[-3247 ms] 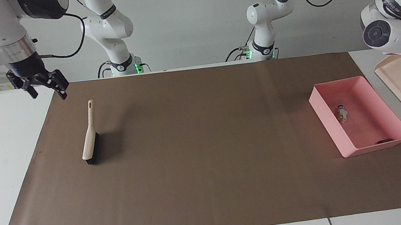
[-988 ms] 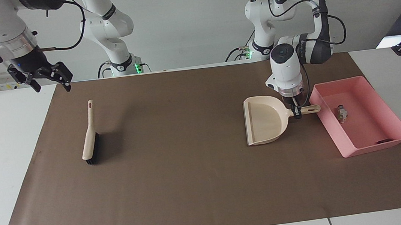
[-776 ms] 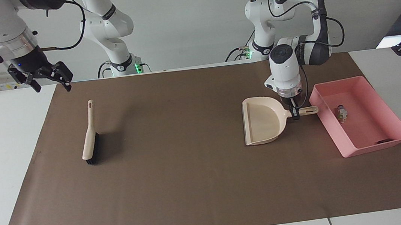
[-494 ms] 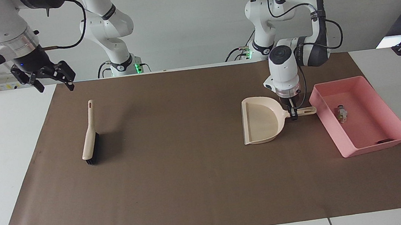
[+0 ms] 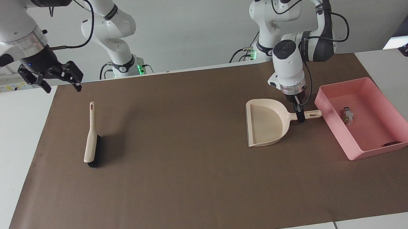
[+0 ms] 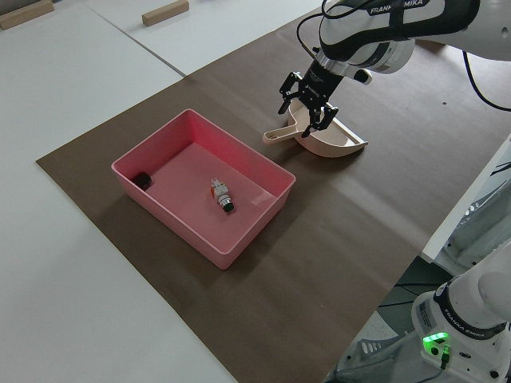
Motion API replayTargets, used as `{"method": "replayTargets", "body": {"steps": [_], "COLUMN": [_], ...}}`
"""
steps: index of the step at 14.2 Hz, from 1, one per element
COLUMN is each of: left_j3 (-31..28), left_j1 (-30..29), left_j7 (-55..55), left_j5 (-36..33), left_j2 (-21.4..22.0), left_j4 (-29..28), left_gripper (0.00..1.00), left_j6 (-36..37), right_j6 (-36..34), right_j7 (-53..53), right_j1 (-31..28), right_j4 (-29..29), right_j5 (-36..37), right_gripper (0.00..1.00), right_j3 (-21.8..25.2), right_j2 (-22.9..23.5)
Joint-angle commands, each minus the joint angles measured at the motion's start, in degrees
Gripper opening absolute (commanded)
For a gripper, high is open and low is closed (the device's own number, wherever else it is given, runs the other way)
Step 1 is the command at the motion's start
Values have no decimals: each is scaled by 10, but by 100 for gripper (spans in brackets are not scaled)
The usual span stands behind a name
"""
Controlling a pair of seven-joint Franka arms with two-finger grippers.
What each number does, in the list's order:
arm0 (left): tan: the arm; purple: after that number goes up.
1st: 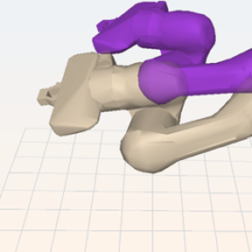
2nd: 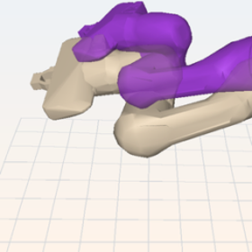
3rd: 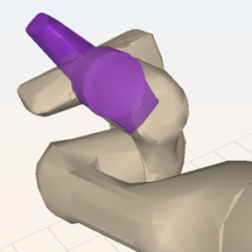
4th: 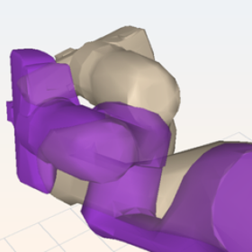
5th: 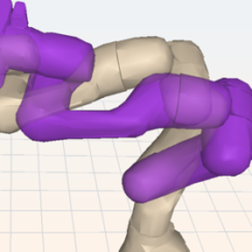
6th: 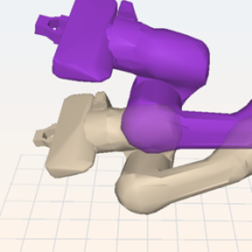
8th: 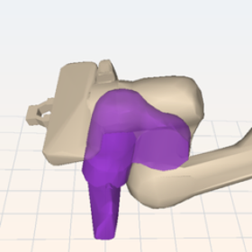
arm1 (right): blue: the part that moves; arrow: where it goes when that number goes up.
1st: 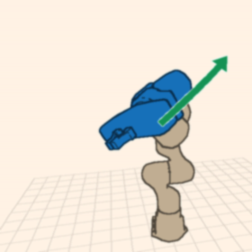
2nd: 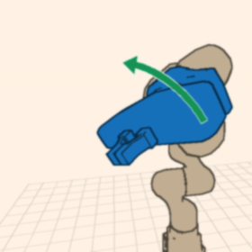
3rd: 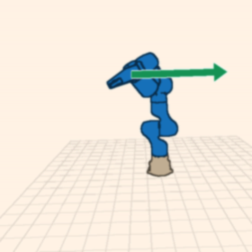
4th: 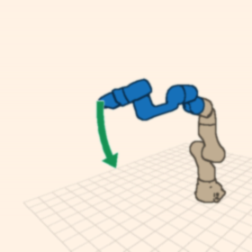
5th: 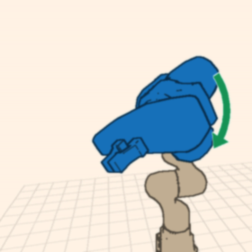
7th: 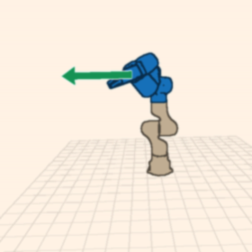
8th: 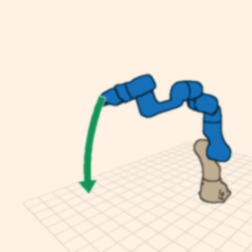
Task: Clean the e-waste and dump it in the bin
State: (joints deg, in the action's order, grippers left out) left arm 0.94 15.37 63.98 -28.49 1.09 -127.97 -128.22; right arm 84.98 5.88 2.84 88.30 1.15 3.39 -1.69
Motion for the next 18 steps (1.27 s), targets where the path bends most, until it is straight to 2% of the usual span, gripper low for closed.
{"method": "replayTargets", "body": {"steps": [1,5,10,14,18], "left_j3": [-3,-9,-9,-9,-9], "left_j1": [-20,-30,-56,-110,-140], "left_j7": [-86,-264,-443,-468,-480], "left_j5": [23,64,139,256,293], "left_j2": [44,51,50,49,39], "left_j4": [-11,-11,3,60,157], "left_gripper": [97,98,98,98,98], "left_j6": [14,53,53,102,181], "right_j6": [-2,-2,-3,-4,-5], "right_j7": [-1,-11,-26,-23,-23], "right_j1": [2,1,-6,-5,-4], "right_j4": [8,8,8,8,8], "right_j5": [3,3,3,0,-2], "right_gripper": [99,99,99,99,99], "right_j3": [0,0,3,3,3], "right_j2": [-6,-6,-6,-7,-7]}}
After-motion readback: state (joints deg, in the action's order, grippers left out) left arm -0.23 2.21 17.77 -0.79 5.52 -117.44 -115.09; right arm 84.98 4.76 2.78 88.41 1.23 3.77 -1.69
